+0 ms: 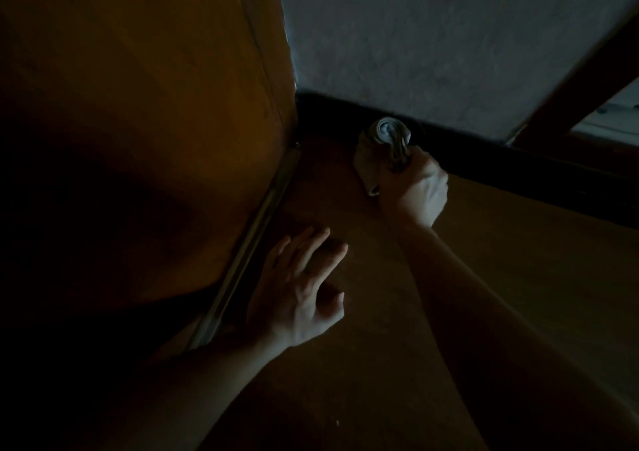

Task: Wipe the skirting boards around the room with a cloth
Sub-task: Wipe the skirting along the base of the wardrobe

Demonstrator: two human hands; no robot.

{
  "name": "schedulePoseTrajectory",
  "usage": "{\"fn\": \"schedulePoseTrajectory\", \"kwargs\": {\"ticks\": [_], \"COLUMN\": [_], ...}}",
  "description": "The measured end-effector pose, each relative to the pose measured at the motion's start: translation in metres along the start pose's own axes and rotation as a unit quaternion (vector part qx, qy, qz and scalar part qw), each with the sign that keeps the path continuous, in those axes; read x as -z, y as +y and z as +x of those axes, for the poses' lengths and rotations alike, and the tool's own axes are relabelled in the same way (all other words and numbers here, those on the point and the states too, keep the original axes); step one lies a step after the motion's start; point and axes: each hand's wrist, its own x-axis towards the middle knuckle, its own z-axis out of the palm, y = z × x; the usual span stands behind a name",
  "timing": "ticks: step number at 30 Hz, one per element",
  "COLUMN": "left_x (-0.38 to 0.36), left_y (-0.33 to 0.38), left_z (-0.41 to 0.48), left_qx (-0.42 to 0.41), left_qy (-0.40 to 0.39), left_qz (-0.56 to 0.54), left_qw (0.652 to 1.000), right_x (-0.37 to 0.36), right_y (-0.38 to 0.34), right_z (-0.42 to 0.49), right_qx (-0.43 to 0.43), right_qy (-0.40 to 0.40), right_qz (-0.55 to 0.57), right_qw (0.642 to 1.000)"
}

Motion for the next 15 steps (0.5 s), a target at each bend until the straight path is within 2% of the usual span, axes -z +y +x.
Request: {"fn": "schedulePoseTrajectory", "kwargs": {"ticks": [3,9,15], "left_x": [-0.003,-0.002,-0.007], "left_y": [-0.002,0.000,-0.001], "left_z": [0.001,0.001,0.002], "left_qx": [0.000,0.005,0.002], "left_qy": [0.001,-0.002,0.003], "left_qz": [0.003,0.006,0.002], "left_qw": [1.000,1.000,1.000], "right_x": [0.004,-0.006,0.029], "right_y": [0.008,-0.007,0.043], "right_z": [-0.004,0.001,-0.001], "right_qx": [-0.014,0.014,-0.030], "right_qy": [0.024,-0.043,0.011], "right_qz": [-0.002,0.006,-0.043], "right_qw": [1.000,0.999,0.999]}}
